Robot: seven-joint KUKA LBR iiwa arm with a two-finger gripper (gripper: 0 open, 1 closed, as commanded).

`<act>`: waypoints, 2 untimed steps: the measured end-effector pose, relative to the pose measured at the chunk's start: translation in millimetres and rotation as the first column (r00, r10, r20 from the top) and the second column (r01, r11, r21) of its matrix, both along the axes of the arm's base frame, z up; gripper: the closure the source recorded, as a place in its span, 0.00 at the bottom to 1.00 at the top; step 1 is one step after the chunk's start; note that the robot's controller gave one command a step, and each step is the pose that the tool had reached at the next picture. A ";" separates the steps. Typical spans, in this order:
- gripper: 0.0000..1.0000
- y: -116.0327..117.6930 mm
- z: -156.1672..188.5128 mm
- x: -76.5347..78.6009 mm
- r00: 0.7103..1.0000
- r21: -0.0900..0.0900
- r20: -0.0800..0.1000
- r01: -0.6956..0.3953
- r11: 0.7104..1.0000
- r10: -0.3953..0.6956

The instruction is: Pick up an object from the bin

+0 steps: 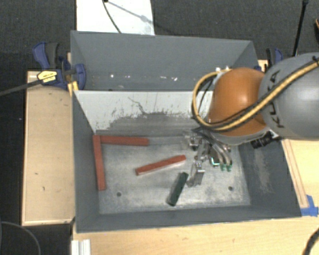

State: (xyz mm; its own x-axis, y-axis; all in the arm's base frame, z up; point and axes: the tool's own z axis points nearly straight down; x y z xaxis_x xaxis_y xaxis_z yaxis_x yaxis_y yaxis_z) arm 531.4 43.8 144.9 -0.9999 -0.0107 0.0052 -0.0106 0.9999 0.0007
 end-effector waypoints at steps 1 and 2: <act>0.00 37.7 -78.9 12.1 1.000 0.001 0.000 -0.014 1.000 0.014; 1.00 35.5 -74.3 13.8 1.000 0.001 0.007 -0.008 1.000 0.008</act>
Offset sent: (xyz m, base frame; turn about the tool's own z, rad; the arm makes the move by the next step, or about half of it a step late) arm 0.0132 0.0352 -0.0749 -0.0087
